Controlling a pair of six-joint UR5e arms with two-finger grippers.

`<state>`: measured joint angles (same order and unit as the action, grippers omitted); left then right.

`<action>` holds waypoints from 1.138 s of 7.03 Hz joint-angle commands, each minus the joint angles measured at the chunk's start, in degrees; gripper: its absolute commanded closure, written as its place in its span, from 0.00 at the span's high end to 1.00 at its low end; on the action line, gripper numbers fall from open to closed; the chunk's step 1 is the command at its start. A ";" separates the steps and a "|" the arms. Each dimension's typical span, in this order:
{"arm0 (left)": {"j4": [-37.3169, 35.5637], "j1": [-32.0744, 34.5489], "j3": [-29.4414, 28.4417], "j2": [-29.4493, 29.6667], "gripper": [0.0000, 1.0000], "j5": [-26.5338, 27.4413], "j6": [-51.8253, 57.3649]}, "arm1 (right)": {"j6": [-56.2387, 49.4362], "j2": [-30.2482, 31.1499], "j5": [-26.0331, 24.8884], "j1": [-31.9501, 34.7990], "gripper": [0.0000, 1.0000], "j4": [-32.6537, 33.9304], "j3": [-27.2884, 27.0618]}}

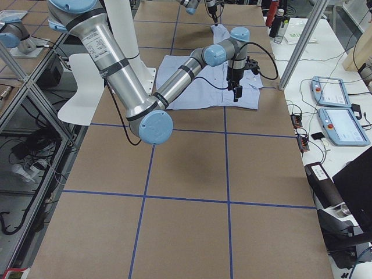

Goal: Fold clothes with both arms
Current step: 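Lower the left gripper to the cuff of the other sleeve and grasp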

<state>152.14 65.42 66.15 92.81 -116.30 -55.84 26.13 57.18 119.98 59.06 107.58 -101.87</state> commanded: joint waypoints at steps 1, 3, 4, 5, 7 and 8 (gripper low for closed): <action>0.09 -0.03 0.30 0.09 0.00 -0.07 -0.76 | -0.03 0.03 -0.01 0.00 1.00 -0.09 0.01; -0.17 0.06 1.78 0.09 0.00 -0.86 -0.85 | -0.12 0.12 -0.01 0.00 1.00 -0.09 0.01; -0.78 0.06 3.53 0.00 0.00 -0.77 -0.85 | -0.12 0.12 0.16 0.09 1.00 0.00 -0.08; -1.57 0.15 4.68 0.09 0.00 -1.82 -0.85 | -0.12 0.82 0.51 0.09 1.00 -0.17 -0.17; -11.44 0.59 13.51 0.26 0.00 -3.58 -0.76 | -3.09 1.96 0.69 0.61 1.00 -0.18 -0.08; -20.04 0.85 21.05 0.26 0.00 -3.59 -0.41 | -5.98 3.27 0.87 2.27 1.00 -0.18 -0.17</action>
<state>141.40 65.98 79.09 93.03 -119.55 -56.56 23.14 59.09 120.65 59.87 107.41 -101.98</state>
